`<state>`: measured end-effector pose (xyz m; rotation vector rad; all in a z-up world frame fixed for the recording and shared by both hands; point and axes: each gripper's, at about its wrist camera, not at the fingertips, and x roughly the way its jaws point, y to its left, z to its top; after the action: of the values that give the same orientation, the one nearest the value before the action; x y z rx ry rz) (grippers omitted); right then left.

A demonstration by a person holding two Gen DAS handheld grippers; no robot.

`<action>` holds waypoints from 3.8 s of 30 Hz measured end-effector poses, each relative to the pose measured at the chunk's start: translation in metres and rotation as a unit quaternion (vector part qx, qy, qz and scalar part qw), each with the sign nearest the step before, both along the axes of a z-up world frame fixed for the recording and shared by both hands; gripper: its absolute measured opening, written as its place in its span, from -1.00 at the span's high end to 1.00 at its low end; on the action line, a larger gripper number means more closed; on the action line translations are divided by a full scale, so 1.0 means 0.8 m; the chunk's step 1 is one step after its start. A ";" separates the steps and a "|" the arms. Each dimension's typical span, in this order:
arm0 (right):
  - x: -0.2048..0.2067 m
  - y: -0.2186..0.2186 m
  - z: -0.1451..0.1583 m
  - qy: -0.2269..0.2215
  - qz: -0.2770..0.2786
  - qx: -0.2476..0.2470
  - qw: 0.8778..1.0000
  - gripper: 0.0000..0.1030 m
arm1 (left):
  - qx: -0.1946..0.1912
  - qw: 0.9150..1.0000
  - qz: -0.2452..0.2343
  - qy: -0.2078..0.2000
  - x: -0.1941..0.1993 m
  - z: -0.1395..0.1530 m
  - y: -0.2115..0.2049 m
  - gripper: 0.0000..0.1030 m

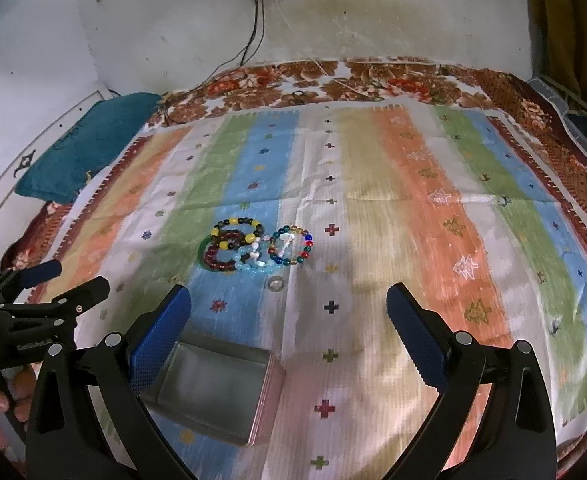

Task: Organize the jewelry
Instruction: 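Move both tools forward past the tin toward the bracelet cluster, then grasp the yellow-black bracelet with left tool while right tool grasps the multicolour bracelet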

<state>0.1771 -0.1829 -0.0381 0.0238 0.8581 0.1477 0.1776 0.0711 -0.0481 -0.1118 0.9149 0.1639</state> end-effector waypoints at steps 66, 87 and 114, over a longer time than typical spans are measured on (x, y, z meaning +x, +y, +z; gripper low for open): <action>0.187 -0.024 -0.151 0.151 -0.070 -0.001 0.986 -0.80 | -0.017 0.996 -0.034 0.087 0.214 -0.116 0.028 -0.89; 0.212 -0.016 -0.184 0.174 -0.075 -0.021 0.982 -0.66 | -0.004 0.992 -0.042 0.121 0.261 -0.162 0.040 -0.62; 0.199 -0.024 -0.162 0.154 -0.063 -0.022 0.986 0.80 | 0.003 0.992 -0.070 0.108 0.233 -0.128 0.029 0.77</action>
<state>0.3364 -0.2024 -0.1678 0.0603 1.1650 0.0045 0.3639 0.0945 -0.1505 -0.0232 1.1341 0.0492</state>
